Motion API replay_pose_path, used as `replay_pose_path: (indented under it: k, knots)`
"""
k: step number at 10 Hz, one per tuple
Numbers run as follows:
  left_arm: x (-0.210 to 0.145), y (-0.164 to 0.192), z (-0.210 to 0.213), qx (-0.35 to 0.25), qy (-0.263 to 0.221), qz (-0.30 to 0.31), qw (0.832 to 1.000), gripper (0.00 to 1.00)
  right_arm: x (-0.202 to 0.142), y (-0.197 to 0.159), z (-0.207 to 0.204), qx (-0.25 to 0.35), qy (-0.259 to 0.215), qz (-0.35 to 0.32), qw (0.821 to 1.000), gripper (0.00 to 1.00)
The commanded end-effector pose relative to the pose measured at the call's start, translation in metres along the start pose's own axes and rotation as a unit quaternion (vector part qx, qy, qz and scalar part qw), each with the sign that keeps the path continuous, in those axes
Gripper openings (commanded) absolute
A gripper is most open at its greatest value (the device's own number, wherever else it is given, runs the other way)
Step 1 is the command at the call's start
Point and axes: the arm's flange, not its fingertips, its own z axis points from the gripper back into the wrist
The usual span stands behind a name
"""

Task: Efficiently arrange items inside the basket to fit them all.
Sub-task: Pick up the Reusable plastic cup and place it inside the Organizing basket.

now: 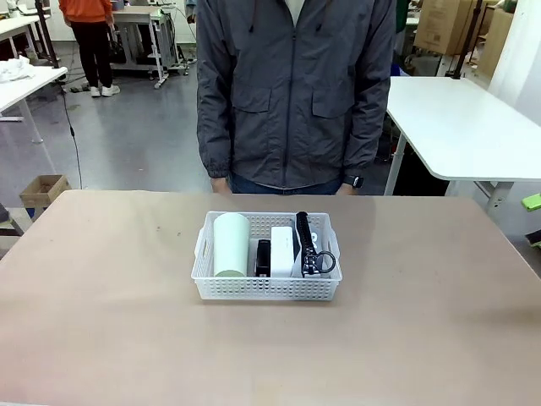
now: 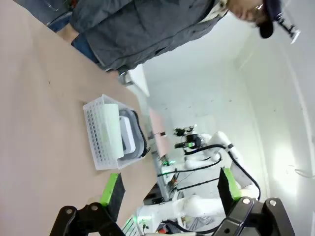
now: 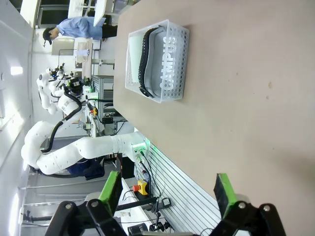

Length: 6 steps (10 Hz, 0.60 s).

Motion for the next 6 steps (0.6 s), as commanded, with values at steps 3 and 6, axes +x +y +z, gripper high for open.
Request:
replay_pose_path:
  k: [3,6]
  knots:
    - [0.000,0.000,0.000,0.000,0.000,0.000,1.000,1.00,-0.003,0.001,0.003,-0.005,0.006,0.003,1.000,1.00]
    - [0.000,0.000,0.000,0.000,0.000,0.000,1.000,1.00,-0.003,0.001,0.003,-0.005,0.006,0.003,1.000,1.00]
